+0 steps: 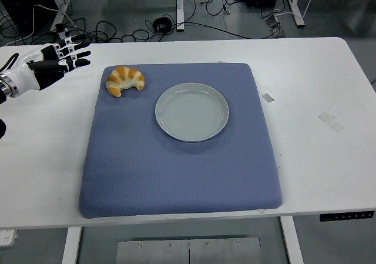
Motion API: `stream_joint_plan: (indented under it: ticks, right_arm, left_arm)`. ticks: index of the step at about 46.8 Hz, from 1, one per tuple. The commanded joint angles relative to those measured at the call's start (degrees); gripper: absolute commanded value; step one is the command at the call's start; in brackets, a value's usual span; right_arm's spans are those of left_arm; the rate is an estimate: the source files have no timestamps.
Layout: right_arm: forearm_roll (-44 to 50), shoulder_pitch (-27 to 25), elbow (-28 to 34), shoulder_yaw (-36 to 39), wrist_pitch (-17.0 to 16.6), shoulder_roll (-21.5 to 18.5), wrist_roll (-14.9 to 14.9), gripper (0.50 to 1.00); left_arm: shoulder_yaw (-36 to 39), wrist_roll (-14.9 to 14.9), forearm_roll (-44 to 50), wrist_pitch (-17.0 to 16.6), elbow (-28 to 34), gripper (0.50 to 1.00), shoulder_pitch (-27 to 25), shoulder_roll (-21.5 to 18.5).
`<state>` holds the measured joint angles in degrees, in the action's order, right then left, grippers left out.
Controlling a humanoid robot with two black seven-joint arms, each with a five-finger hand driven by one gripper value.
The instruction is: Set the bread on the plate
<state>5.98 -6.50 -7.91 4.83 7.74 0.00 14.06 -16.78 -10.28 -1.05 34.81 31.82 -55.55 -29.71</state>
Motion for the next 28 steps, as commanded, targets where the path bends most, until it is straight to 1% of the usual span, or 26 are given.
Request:
stream_joint_plan:
  ticks: [1, 28]
  right_arm:
    - [0.0, 0.0, 0.0, 0.0, 0.0, 0.0, 0.01, 1.0]
    - [0.0, 0.0, 0.0, 0.0, 0.0, 0.0, 0.09, 1.0]
  left_arm:
    - [0.0, -0.09, -0.01, 0.0, 0.0, 0.977, 0.09, 0.0]
    - [0.0, -0.18, 0.08, -0.18, 0.0, 0.977, 0.09, -0.18]
